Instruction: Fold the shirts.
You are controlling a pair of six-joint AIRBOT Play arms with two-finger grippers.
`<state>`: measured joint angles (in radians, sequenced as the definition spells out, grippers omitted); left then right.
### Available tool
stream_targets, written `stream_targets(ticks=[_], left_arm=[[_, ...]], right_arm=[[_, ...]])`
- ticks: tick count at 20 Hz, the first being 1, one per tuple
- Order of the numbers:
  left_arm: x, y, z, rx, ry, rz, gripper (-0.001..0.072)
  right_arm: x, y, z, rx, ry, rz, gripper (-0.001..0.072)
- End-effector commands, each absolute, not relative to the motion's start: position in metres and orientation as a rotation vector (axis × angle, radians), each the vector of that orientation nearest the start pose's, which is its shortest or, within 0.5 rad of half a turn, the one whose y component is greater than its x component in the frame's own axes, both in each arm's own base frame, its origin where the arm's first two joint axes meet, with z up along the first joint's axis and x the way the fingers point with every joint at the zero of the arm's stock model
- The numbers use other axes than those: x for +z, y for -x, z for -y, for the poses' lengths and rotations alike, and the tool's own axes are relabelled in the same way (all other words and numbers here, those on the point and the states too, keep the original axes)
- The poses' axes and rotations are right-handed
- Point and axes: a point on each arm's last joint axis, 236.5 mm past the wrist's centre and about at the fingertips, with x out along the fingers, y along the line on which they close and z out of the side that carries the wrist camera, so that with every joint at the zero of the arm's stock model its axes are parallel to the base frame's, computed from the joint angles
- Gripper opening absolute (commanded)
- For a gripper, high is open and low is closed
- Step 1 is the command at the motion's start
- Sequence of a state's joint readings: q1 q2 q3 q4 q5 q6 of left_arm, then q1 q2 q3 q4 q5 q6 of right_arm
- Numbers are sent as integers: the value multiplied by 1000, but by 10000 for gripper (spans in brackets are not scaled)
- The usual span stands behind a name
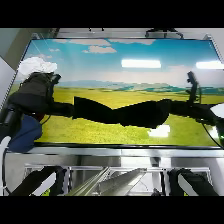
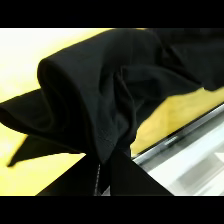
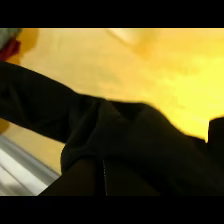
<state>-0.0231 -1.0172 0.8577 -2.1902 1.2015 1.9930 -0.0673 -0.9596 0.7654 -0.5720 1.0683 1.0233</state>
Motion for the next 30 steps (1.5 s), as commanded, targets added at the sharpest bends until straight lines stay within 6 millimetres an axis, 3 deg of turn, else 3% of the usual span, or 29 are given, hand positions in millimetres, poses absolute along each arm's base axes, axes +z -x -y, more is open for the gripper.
stream_targets(ticks=[1,3,4,5,6,8,10,11,12,16,18,21,22,23,25,26,27,30], left_arm=[[-29,-286,124,-567,248,-1307,11],[-46,-288,115,-541,290,-1363,14],[-48,-289,113,-545,305,-1395,132],[-48,-290,110,-553,323,-1424,570],[-45,-291,108,-563,340,-1452,698],[-34,-296,102,-582,367,-1489,698],[-25,-303,96,-577,380,-1485,698],[-23,-303,94,-574,381,-1479,698],[-24,-302,93,-568,387,-1480,698],[-48,-288,95,-536,416,-1511,698],[-63,-283,95,-508,436,-1514,698],[-73,-289,99,-496,470,-1461,696],[-73,-293,99,-488,470,-1447,592],[-72,-298,98,-480,470,-1430,461],[-68,-308,101,-478,471,-1395,324],[-65,-311,104,-491,448,-1386,94],[-62,-313,109,-516,421,-1376,12],[-44,-325,116,-559,381,-1342,11]], right_arm=[[8,-328,-155,663,-545,-1094,26],[-6,-338,-151,662,-515,-1090,50],[-7,-343,-145,643,-502,-1079,193],[-3,-349,-138,626,-482,-1061,350],[3,-355,-127,608,-448,-1042,395],[14,-355,-104,565,-397,-1027,396],[16,-337,-92,542,-388,-1071,442],[11,-324,-96,549,-395,-1109,574],[3,-310,-105,570,-407,-1140,608],[-51,-260,-144,625,-371,-1261,604],[-63,-260,-156,627,-324,-1252,604],[-66,-281,-163,593,-278,-1178,600],[-65,-288,-165,584,-293,-1162,578],[-62,-293,-166,577,-312,-1150,487],[-55,-299,-171,603,-310,-1124,98],[-51,-300,-174,619,-312,-1112,25],[-47,-300,-176,635,-309,-1109,25],[-29,-301,-177,661,-294,-1076,24]])
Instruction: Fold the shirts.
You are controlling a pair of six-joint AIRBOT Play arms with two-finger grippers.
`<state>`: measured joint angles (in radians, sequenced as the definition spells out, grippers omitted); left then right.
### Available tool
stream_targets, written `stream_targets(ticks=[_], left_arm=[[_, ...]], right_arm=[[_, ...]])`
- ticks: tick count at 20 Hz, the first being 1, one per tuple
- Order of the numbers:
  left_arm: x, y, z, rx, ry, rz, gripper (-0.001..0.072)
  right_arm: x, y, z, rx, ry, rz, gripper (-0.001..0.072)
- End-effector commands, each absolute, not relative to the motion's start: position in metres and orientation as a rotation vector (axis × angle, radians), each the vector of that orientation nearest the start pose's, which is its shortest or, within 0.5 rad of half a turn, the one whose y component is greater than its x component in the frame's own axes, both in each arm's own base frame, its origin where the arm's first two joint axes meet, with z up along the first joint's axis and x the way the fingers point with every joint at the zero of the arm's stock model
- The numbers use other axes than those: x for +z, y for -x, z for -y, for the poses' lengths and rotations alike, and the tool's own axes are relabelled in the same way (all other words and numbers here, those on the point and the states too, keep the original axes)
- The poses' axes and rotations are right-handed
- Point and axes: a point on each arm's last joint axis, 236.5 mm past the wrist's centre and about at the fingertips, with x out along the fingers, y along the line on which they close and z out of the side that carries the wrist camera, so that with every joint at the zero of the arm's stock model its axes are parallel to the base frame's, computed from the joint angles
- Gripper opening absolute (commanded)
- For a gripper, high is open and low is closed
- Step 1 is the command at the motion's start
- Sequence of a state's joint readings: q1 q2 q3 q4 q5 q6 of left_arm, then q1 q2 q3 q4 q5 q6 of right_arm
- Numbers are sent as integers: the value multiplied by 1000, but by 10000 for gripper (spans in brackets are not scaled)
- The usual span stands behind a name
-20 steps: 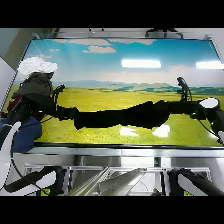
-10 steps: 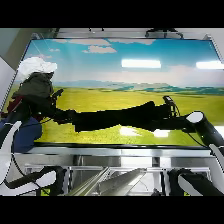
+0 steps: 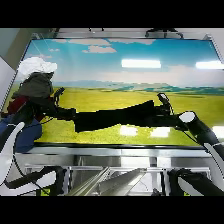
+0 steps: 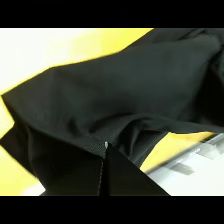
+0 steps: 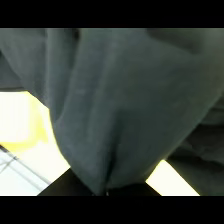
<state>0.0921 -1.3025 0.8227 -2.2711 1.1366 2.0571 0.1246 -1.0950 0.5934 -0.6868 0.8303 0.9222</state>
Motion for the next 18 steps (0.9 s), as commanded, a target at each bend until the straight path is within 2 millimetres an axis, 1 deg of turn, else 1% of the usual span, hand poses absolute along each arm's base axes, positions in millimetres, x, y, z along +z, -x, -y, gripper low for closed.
stream_targets(ticks=[1,2,3,4,5,6,7,8,9,10,12,13,14,15,17,18], left_arm=[[-30,-331,118,-580,372,-1325,11],[-11,-338,118,-603,351,-1293,11],[13,-348,116,-615,329,-1239,11],[47,-361,111,-603,308,-1154,11],[84,-373,103,-580,293,-1058,11],[130,-380,93,-551,270,-941,10],[176,-379,87,-536,259,-830,10],[224,-370,85,-539,241,-713,10],[266,-357,85,-539,219,-608,11],[304,-339,86,-537,184,-509,10],[366,-300,93,-527,92,-343,10],[393,-280,97,-519,49,-266,10],[413,-263,101,-515,22,-205,10],[427,-248,105,-514,-3,-162,10],[444,-224,111,-514,-41,-104,10],[450,-219,109,-494,-60,-86,10]], right_arm=[[-14,-304,-177,675,-287,-1044,24],[7,-309,-175,690,-279,-1001,24],[38,-318,-171,702,-267,-935,24],[73,-327,-164,704,-252,-855,24],[118,-336,-152,692,-233,-757,24],[162,-340,-141,682,-208,-663,24],[209,-336,-132,678,-180,-569,24],[248,-326,-128,681,-140,-490,24],[287,-312,-127,684,-93,-407,24],[322,-296,-128,678,-44,-320,24],[378,-259,-133,672,38,-165,24],[397,-242,-136,669,67,-109,24],[409,-227,-139,666,85,-68,24],[417,-213,-141,666,80,-45,24],[422,-193,-146,675,88,-23,24],[424,-188,-147,677,91,-13,24]])
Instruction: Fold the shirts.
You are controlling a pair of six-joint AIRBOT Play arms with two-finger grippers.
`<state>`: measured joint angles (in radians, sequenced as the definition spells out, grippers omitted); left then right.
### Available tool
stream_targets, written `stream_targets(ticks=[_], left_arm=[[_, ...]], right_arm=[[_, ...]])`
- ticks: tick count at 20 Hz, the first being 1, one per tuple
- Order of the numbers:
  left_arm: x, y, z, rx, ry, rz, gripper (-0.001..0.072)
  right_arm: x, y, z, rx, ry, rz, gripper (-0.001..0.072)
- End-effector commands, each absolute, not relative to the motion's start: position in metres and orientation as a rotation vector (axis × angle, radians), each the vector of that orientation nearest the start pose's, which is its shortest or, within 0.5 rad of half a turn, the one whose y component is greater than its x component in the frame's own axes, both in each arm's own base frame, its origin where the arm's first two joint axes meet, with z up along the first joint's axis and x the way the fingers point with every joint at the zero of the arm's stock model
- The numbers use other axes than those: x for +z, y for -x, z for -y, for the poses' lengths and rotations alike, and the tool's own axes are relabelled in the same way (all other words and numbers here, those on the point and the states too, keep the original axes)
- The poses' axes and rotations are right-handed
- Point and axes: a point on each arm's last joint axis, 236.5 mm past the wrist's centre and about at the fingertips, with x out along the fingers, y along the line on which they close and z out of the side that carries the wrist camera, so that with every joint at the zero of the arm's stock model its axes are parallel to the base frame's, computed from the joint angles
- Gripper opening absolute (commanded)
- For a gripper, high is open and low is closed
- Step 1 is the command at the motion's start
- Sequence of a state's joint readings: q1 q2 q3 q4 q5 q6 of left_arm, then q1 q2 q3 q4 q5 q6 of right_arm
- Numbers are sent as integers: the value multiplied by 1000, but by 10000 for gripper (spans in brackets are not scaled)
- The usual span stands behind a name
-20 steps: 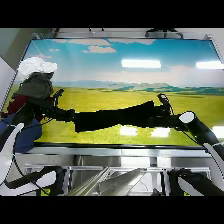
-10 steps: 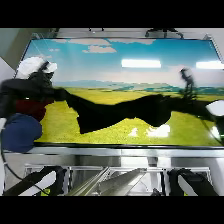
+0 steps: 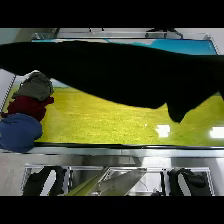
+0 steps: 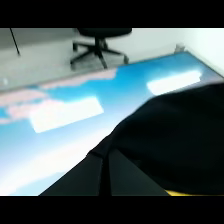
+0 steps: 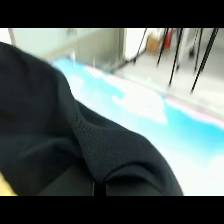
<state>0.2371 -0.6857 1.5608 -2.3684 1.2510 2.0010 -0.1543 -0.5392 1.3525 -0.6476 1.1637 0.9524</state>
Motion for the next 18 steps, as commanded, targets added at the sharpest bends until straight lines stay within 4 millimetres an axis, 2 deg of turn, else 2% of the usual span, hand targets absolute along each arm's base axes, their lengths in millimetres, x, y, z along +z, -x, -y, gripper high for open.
stream_targets(ticks=[1,3,5,6,7,9,11,14,15,16,17,18], left_arm=[[450,-220,105,-479,-69,-86,10],[432,-238,101,-485,-57,-163,10],[392,-272,97,-529,-14,-331,10],[367,-294,97,-559,16,-424,10],[338,-316,98,-585,53,-510,10],[262,-358,104,-638,141,-716,11],[172,-390,119,-700,197,-920,11],[60,-436,137,-723,245,-1095,11],[32,-456,141,-709,261,-1122,11],[12,-473,142,-699,271,-1134,11],[-1,-491,143,-692,279,-1138,11],[-5,-507,143,-685,291,-1135,12]], right_arm=[[424,-188,-147,677,92,-14,24],[411,-203,-151,719,61,-79,24],[384,-229,-159,806,-23,-199,25],[364,-249,-159,823,-72,-266,25],[335,-272,-158,832,-127,-356,25],[263,-307,-163,856,-243,-555,25],[181,-334,-174,867,-339,-749,25],[73,-371,-186,816,-408,-938,25],[44,-386,-186,778,-423,-971,25],[19,-405,-183,728,-445,-980,25],[3,-423,-177,687,-456,-972,25],[-7,-442,-170,658,-448,-959,29]])
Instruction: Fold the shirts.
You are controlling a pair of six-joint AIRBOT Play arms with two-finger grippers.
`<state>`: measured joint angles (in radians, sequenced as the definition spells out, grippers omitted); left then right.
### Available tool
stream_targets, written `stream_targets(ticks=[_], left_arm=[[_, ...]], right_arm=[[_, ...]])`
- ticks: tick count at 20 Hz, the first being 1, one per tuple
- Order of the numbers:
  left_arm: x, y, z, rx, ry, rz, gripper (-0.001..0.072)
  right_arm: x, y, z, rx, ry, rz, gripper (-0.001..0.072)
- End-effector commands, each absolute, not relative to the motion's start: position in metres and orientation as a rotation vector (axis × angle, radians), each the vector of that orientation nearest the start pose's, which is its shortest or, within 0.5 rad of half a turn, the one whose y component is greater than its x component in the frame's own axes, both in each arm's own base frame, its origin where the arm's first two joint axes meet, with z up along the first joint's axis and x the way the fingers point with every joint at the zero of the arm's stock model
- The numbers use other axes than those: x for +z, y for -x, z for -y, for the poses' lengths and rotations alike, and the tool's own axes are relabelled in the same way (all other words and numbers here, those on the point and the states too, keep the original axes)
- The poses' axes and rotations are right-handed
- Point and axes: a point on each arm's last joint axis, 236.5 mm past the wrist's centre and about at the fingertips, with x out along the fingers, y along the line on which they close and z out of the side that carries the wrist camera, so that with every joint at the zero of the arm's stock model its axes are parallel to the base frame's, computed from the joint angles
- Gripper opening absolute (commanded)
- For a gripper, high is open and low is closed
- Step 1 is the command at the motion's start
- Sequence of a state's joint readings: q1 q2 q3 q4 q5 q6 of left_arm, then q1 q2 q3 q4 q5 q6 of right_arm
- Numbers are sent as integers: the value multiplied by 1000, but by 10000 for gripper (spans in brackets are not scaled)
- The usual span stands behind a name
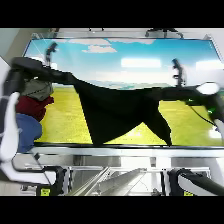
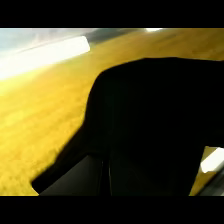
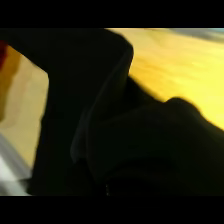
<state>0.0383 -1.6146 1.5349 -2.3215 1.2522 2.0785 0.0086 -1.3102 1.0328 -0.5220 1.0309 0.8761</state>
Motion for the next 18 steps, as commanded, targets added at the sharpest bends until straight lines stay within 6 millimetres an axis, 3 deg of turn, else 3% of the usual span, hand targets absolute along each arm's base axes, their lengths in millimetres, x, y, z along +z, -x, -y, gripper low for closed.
stream_targets(ticks=[1,2,3,4,6,8,10,12,14,17,18], left_arm=[[-4,-518,143,-682,298,-1130,28],[3,-525,140,-694,287,-1119,432],[12,-530,137,-696,296,-1116,691],[22,-530,134,-703,296,-1119,690],[39,-521,118,-680,292,-1174,689],[44,-495,95,-642,286,-1305,689],[39,-463,93,-635,340,-1418,688],[20,-419,101,-633,385,-1522,688],[-13,-364,121,-630,410,-1608,688],[-68,-280,142,-590,425,-1740,688],[-82,-261,148,-586,420,-1751,688]], right_arm=[[-7,-458,-164,647,-438,-942,64],[-1,-472,-155,636,-427,-917,214],[11,-485,-145,626,-406,-884,339],[23,-492,-134,623,-372,-862,376],[43,-490,-105,599,-310,-879,376],[45,-468,-69,529,-258,-967,377],[31,-433,-45,483,-200,-1110,393],[10,-394,-44,489,-212,-1229,393],[-14,-356,-54,499,-255,-1306,393],[-41,-323,-70,512,-258,-1310,404],[-47,-318,-76,515,-250,-1304,512]])
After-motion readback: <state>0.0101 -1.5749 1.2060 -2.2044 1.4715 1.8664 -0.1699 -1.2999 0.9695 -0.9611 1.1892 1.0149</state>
